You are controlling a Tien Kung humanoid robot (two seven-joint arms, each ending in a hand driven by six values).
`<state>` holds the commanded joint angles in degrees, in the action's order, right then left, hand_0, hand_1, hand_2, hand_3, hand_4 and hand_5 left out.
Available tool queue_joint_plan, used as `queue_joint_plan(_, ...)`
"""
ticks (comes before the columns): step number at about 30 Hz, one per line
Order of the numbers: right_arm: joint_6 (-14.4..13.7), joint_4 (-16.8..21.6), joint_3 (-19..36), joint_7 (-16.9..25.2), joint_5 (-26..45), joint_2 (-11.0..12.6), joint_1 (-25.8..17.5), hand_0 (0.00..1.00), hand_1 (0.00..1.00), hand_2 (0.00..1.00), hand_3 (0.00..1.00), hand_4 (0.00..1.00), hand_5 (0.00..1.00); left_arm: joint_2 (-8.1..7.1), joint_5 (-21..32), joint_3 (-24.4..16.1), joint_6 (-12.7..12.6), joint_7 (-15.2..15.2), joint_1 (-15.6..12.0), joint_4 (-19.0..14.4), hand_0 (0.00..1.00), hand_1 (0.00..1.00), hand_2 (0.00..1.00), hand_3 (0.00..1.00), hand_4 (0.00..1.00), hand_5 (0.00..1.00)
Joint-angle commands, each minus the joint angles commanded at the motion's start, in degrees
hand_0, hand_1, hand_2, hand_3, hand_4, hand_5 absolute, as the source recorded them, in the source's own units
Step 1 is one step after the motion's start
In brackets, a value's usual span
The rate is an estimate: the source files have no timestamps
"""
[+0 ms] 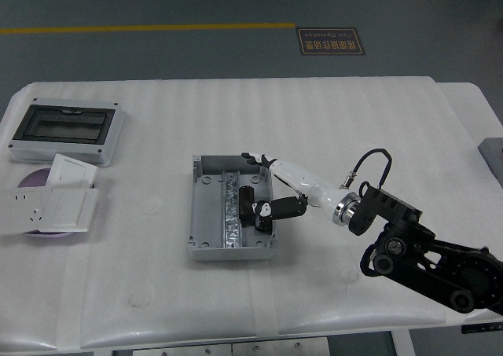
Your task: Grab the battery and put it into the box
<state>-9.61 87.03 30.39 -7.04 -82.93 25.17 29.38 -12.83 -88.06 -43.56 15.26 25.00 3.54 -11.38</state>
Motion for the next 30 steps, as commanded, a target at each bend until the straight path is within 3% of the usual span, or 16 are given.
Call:
queue_joint_plan(12,-2.59,-1.46,16.32,2.2,2.79,3.18,-5.23,0.998,0.986,0.944,0.998,0.69,0.122,0.15,0.21,0.05,0.21,0.08,0.41,-0.05,0.625,0.559,0.525,0.553,0.294,0.002)
queue_joint_plan(14,-2.98,-1.65,19.76,2.77,3.69,3.15,-6.36,0.998,0.986,0.944,0.998,0.69,0.122,0.08,0.3,0.13,0.25,0.09,0.68,-0.08,0.625,0.559,0.525,0.553,0.294,0.002)
queue_joint_plan(15,-3.21,-1.68,21.59,3.08,4.09,2.99,-6.99,0.955,0.895,0.885,0.966,0.696,0.137,0.0,0.15,0.05,0.31,0.11,0.89,-0.1,0.625,0.558,0.526,0.553,0.291,0.002)
queue_joint_plan(20,-4.28,-1.2,29.54,4.45,5.84,2.28,-10.46,0.955,0.895,0.885,0.966,0.696,0.137,-0.71,-0.53,-0.26,0.56,0.18,1.99,-0.18,0.625,0.558,0.526,0.553,0.291,0.002)
queue_joint_plan(21,-4.44,-1.04,30.81,4.65,6.04,2.27,-11.09,0.882,0.855,0.862,0.936,0.701,0.145,-0.83,-0.65,-0.33,0.59,0.19,2.08,-0.19,0.625,0.559,0.527,0.554,0.293,0.002)
queue_joint_plan(30,-5.17,-0.31,40.54,6.59,8.39,2.11,-16.48,0.847,0.839,0.845,0.916,0.709,0.161,-1.4,-3.28,-2.96,0.84,0.41,1.97,0.12,0.625,0.559,0.526,0.554,0.292,0.002)
